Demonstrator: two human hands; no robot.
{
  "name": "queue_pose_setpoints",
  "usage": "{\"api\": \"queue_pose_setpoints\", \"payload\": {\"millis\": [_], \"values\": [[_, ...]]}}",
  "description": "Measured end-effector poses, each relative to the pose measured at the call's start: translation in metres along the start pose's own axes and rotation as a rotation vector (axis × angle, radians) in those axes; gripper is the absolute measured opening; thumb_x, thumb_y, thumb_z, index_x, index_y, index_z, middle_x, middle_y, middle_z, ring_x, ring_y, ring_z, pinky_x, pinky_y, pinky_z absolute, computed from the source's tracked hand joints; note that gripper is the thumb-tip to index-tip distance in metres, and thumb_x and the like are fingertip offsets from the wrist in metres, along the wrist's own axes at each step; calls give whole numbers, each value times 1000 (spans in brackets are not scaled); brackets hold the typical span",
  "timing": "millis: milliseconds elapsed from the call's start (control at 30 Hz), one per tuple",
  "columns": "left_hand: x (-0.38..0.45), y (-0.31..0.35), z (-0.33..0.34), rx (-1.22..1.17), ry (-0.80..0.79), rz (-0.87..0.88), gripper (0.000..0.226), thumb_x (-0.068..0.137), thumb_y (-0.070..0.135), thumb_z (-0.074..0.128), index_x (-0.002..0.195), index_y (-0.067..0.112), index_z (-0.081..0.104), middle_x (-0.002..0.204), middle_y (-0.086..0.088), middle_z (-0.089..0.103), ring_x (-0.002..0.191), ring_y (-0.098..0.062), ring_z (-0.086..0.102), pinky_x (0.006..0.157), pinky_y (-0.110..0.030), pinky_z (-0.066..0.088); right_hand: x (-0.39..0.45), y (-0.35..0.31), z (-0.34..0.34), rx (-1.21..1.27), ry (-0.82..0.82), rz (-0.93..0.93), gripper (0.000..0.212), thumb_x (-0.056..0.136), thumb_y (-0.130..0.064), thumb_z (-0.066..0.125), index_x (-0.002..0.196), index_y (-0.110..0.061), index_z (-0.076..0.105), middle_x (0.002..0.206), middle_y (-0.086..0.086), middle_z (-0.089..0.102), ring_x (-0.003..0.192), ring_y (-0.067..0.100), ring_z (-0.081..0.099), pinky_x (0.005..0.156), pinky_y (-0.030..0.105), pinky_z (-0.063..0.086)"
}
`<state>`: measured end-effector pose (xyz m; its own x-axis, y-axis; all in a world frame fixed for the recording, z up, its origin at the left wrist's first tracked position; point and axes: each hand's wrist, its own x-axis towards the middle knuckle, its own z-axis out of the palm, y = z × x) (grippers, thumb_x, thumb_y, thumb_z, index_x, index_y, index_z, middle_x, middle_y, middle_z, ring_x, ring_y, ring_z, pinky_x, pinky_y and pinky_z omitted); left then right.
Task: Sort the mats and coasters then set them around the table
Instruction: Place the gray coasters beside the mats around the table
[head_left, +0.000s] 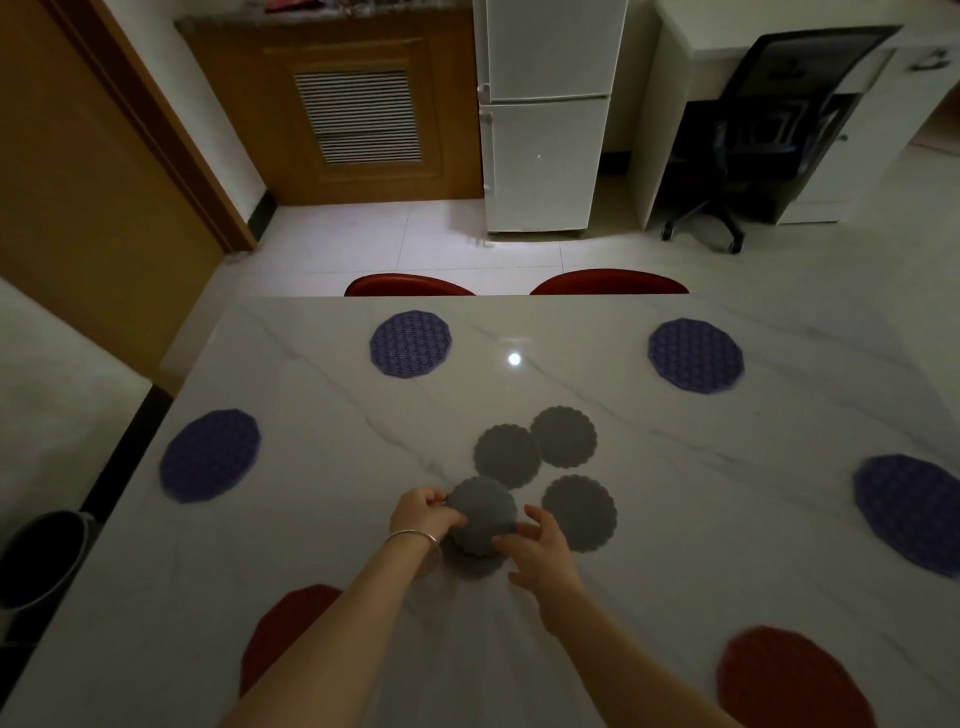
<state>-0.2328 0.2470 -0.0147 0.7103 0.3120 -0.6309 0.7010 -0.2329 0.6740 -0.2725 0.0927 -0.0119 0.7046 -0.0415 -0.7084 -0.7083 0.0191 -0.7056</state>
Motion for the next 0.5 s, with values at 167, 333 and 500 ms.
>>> {"api": "queue_pose_setpoints", "payload": {"millis": [167,333,500], "values": [[-15,7,5,118,-20,82,38,72,11,76,108,8,64,103,-12,68,97,-31,63,89,-42,53,1,3,-1,4,0,2,60,81,-12,67,134,-21,40,114,-3,54,88,9,56,64,28,51],[-30,8,6,35,-86,90,25,80,6,66,103,9,57,95,-16,60,83,-29,55,74,-42,49,0,-10,-16,-426,170,-209,46,84,-16,60,130,-18,51,112,-2,58,92,15,60,73,24,49],[-37,13,-5,-262,-92,-22,17,84,4,62,97,12,53,86,-7,58,70,-25,55,58,-33,52,9,-32,-51,-693,316,-326,32,87,-19,57,118,-16,59,121,9,58,102,25,58,87,35,48]]}}
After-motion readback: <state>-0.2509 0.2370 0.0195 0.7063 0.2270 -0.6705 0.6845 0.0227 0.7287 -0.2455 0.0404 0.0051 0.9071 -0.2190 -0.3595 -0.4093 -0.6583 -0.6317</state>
